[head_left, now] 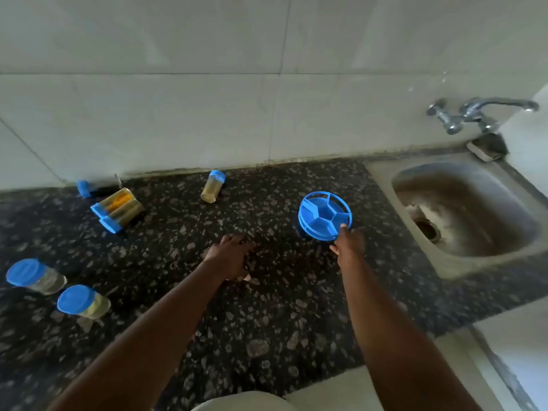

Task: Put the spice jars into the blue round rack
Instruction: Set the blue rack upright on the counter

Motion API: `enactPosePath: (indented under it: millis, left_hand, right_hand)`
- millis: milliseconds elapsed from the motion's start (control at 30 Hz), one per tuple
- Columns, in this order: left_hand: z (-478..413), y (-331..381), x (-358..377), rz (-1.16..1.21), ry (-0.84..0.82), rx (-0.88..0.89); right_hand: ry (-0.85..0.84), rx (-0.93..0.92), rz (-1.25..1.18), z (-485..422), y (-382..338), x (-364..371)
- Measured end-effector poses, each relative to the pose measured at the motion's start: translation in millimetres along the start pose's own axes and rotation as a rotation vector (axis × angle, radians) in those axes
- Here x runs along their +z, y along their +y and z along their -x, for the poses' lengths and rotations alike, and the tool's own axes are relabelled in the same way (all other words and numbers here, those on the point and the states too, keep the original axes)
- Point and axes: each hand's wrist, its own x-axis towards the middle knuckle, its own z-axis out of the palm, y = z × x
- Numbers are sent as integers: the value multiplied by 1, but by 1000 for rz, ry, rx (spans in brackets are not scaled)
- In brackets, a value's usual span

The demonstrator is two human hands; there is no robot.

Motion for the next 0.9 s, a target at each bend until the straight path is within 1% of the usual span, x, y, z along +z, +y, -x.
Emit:
enactPosePath:
  millis: [67,133,200,267,333,433,500,600,667,900]
  left_hand:
    - [1,1,-1,28,25,-16]
    - [1,0,3,44,54,-43]
    - [3,-4,6,56,64,-46]
    - [4,-9,7,126,104,-52]
    - [6,-15,6,306,241,-86]
    - [10,-29,1,622,481,-255]
    - [9,-44,-6,726,583,-362]
    - [1,-66,-21,733,593,-448]
    - [-10,-76,-31,720,571,-473]
    - [-63,-87,-67,598,564,-449]
  right_hand:
    - [-7,-2,18,-5,-2,1]
    - [-77,-17,12,-8,0,6]
    - [-93,-42,35,-2,0,14]
    - [-147,-44,66,1,1,23]
    - [-244,-41,126,7,2,34]
    - [-451,-61,264,22,4,53]
    - [-563,-85,350,32,5,66]
    - [-673,-118,434,38,5,80]
    - [-701,-126,466,40,3,85]
    - [-651,-214,588,37,-2,92]
